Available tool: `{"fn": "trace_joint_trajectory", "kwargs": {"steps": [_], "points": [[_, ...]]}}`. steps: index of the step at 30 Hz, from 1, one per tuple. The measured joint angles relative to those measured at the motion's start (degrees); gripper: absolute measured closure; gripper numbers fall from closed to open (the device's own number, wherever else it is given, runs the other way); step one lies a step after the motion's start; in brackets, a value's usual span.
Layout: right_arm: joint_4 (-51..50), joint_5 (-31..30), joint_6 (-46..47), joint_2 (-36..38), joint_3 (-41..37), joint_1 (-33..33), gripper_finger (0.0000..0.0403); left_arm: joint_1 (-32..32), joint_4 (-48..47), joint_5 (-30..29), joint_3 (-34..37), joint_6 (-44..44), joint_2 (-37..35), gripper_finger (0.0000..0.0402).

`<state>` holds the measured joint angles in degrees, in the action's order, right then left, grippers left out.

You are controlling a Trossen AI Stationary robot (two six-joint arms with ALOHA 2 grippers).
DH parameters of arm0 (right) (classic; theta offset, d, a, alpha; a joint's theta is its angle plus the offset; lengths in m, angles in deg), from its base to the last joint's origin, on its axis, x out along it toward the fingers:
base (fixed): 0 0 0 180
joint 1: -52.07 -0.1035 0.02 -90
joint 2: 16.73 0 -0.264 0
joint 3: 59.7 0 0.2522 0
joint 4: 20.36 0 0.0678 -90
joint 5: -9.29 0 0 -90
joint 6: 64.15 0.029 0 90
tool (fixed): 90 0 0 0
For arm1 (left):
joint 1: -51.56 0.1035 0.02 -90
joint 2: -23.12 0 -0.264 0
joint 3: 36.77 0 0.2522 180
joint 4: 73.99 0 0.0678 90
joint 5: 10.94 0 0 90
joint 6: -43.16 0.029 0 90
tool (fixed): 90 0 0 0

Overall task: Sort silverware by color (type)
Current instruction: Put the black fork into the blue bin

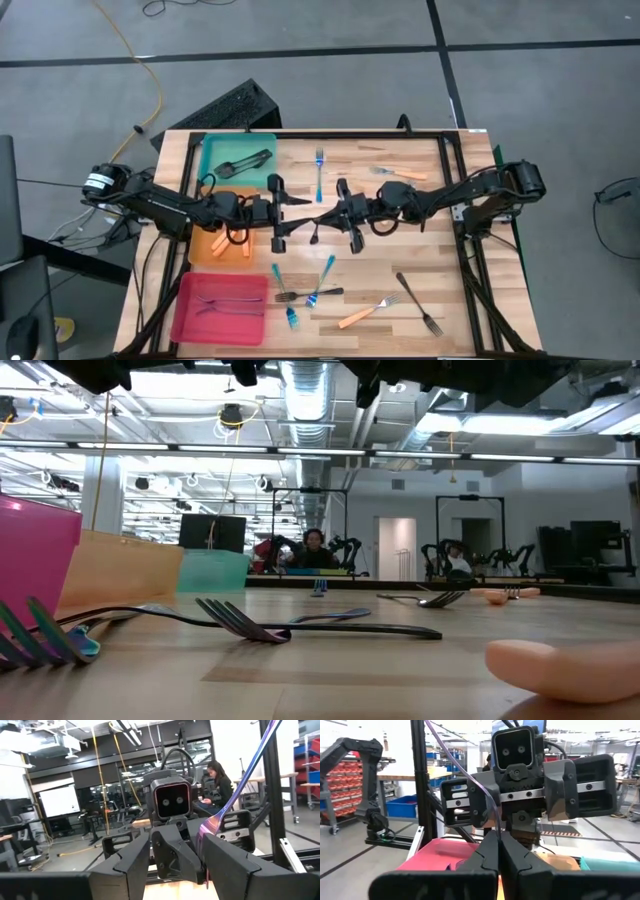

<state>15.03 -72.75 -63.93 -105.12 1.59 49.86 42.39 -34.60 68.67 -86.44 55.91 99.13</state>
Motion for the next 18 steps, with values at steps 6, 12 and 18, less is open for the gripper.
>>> {"fn": "trace_joint_trajectory", "kwargs": {"steps": [6,12,18], "points": [[-6.7,-5.7,-3.7,6.1,0.2,-0.8,0.0383,-0.3,-0.6,2.2,0.0,0.1,0.1,0.0228],[-10.5,-5.7,-4.2,8.0,0.1,0.3,0.0383,0.4,0.7,1.2,0.0,1.1,0.1,0.0228],[-9.6,-5.2,-2.2,3.2,0.0,-0.3,0.0383,0.8,1.8,1.2,0.0,1.1,0.1,0.0228]]}}
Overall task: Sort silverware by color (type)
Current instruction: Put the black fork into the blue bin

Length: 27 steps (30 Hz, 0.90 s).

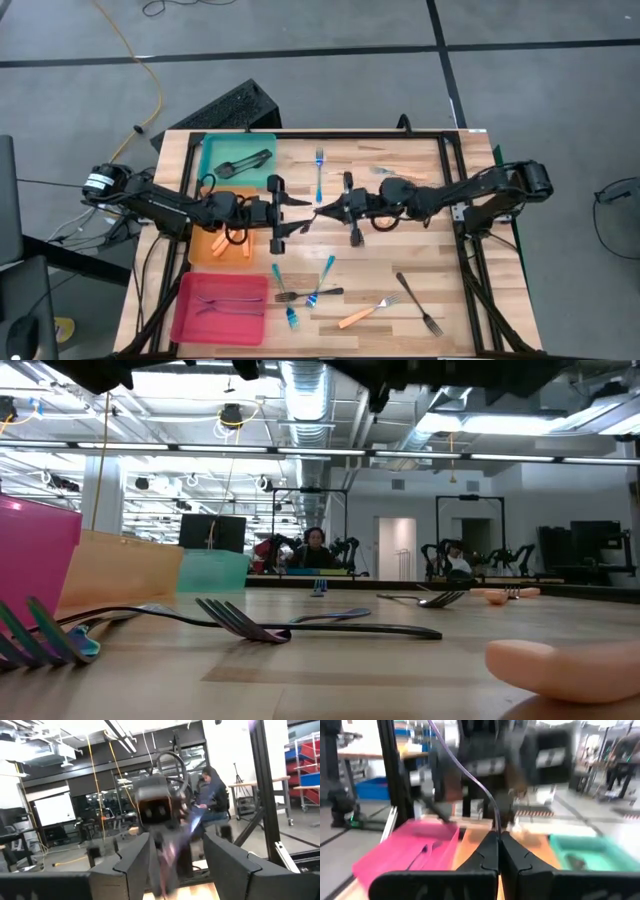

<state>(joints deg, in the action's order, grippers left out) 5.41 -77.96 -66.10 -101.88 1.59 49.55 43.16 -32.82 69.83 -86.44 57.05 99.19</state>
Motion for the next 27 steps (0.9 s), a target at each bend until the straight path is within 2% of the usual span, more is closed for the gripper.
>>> {"fn": "trace_joint_trajectory", "kwargs": {"steps": [7,20,23,27], "points": [[4.9,0.7,1.7,-4.1,0.0,0.2,0.0382,-0.1,-0.8,0.0,0.0,-0.2,0.0,0.0228],[6.8,4.5,3.7,-4.0,0.0,2.3,0.0383,0.0,-1.5,0.1,0.0,-0.9,0.0,0.0232],[6.1,4.7,3.6,-4.0,0.0,2.3,0.0383,0.0,-1.5,-0.4,0.0,-0.1,0.0,0.0248],[5.9,4.8,3.6,-4.0,0.0,2.3,0.0383,0.1,-1.5,-1.9,0.0,0.0,0.0,0.0288]]}}
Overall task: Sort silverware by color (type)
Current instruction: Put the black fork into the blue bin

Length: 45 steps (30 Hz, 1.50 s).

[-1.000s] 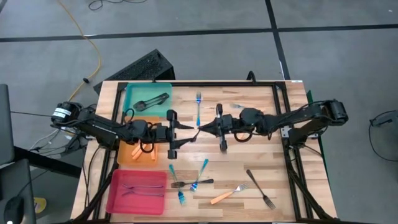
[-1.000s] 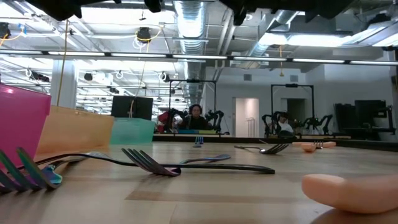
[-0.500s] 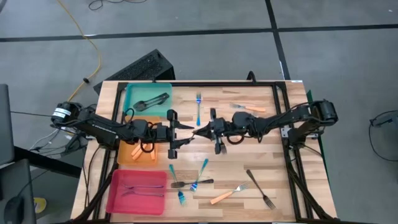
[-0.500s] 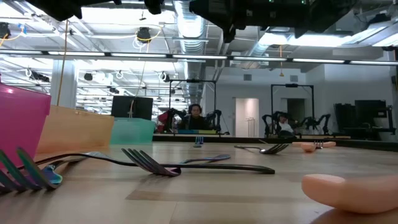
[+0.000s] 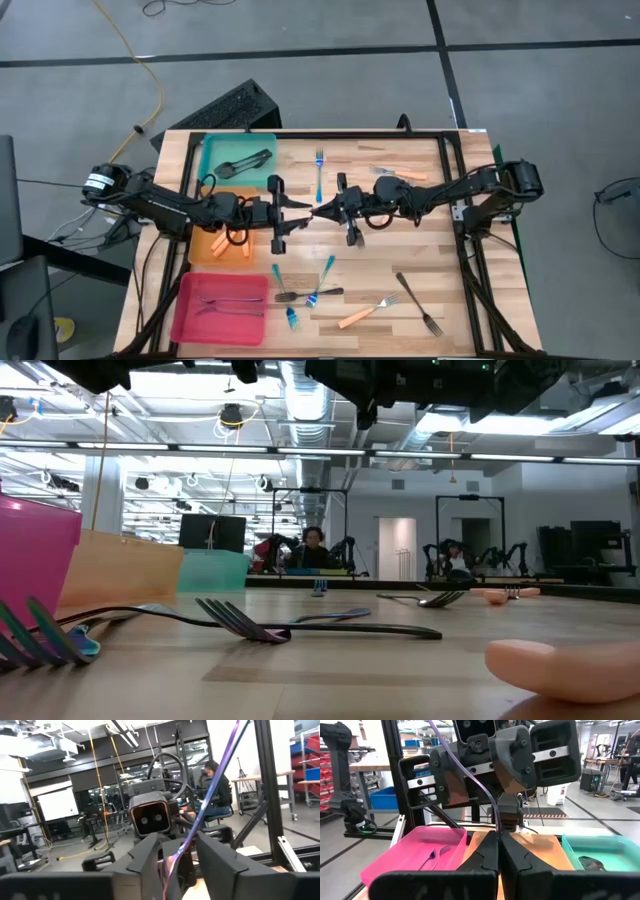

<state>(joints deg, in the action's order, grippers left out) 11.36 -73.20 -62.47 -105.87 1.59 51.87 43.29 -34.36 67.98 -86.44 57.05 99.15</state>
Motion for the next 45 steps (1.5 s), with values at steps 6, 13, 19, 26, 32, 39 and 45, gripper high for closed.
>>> {"fn": "trace_joint_trajectory", "kwargs": {"steps": [6,13,19,26,32,39,45], "points": [[0.0,0.0,0.0,0.0,0.0,0.0,0.0383,0.0,-0.2,0.6,0.0,0.0,0.0,0.0336],[-0.1,0.1,0.0,0.0,0.0,0.0,0.0383,0.0,-0.2,0.7,0.0,0.0,0.0,0.0353],[-0.8,0.1,0.1,0.0,0.0,0.0,0.0383,0.0,-0.2,0.7,0.0,0.1,0.0,0.0351],[-1.5,0.1,0.0,0.0,0.0,0.0,0.0383,0.0,-1.4,-1.6,0.0,-0.7,0.0,0.0306],[-1.7,0.1,0.3,-0.1,0.0,0.0,0.0383,0.2,-1.8,-1.8,0.0,-0.9,0.0,0.0288],[-1.7,0.0,0.5,-0.1,0.0,0.0,0.0383,0.2,-1.9,-0.4,0.0,0.8,0.0,0.0386],[-1.7,0.0,0.7,-0.1,0.0,0.0,0.0380,0.2,-1.8,-1.5,0.0,0.8,0.0,0.0399]]}}
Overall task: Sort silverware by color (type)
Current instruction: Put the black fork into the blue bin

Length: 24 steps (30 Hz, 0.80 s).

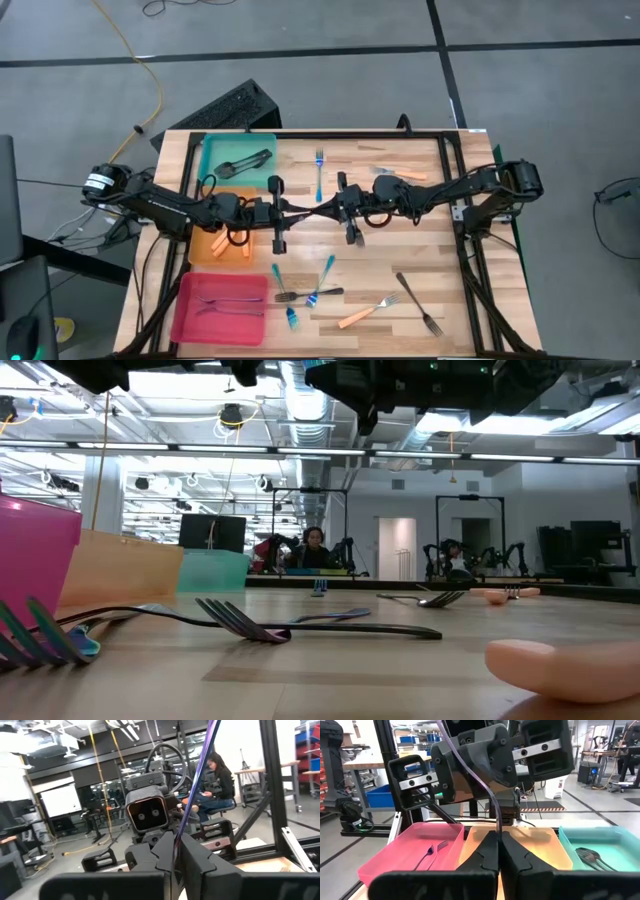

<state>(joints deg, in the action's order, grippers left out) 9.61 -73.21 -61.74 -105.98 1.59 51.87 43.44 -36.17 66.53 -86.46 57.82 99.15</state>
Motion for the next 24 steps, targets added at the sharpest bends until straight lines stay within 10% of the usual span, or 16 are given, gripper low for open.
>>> {"fn": "trace_joint_trajectory", "kwargs": {"steps": [14,24], "points": [[-2.8,0.3,-0.1,0.4,0.0,0.2,0.0238,0.1,-1.3,-6.3,0.0,-0.2,-0.9,0.0401],[-15.4,0.2,0.5,0.5,0.0,0.3,0.0201,0.0,-19.2,-7.8,-2.3,-6.3,-9.3,0.0401]]}}
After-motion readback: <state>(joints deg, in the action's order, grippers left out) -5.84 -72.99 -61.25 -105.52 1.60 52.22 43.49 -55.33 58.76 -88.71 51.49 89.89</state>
